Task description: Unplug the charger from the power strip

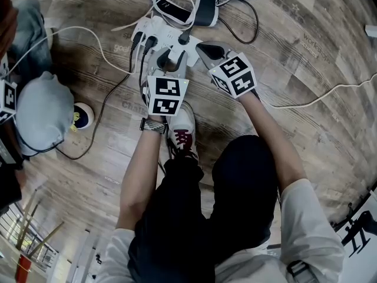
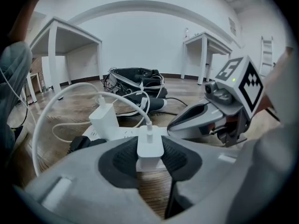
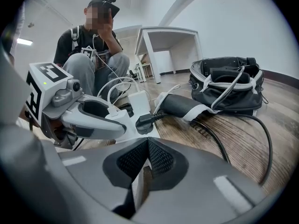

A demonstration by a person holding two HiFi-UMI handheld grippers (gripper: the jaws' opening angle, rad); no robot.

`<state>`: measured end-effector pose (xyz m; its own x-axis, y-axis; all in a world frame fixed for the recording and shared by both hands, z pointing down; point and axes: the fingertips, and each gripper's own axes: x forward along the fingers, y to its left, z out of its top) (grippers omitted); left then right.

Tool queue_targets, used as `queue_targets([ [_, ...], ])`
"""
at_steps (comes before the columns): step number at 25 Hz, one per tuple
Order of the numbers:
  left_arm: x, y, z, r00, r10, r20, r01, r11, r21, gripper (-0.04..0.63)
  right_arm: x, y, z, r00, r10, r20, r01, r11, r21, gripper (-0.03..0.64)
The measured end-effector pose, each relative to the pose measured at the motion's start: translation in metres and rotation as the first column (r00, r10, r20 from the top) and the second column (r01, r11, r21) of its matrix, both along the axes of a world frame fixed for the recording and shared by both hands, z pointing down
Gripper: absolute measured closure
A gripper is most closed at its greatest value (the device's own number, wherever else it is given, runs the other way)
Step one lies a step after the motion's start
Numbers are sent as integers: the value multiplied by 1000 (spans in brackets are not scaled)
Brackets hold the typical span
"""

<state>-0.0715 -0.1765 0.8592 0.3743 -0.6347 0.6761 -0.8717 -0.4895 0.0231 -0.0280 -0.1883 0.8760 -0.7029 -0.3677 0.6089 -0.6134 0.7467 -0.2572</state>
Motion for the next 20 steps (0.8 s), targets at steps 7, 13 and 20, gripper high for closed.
queue_targets([
  [7, -3, -1, -1, 988, -72, -138, 67, 997, -43, 453, 0, 0, -1, 1000, 1, 14, -1, 1000, 4, 615],
  [13, 0, -1, -2, 1000, -2, 7, 2, 1000, -1, 456, 0, 0, -1, 1000, -2, 19, 2, 1000, 1, 615],
  [20, -2, -2, -2, 994, -50, -94, 44, 997, -55, 454, 1, -1, -2, 1000, -4, 28, 4, 1000, 2, 615],
])
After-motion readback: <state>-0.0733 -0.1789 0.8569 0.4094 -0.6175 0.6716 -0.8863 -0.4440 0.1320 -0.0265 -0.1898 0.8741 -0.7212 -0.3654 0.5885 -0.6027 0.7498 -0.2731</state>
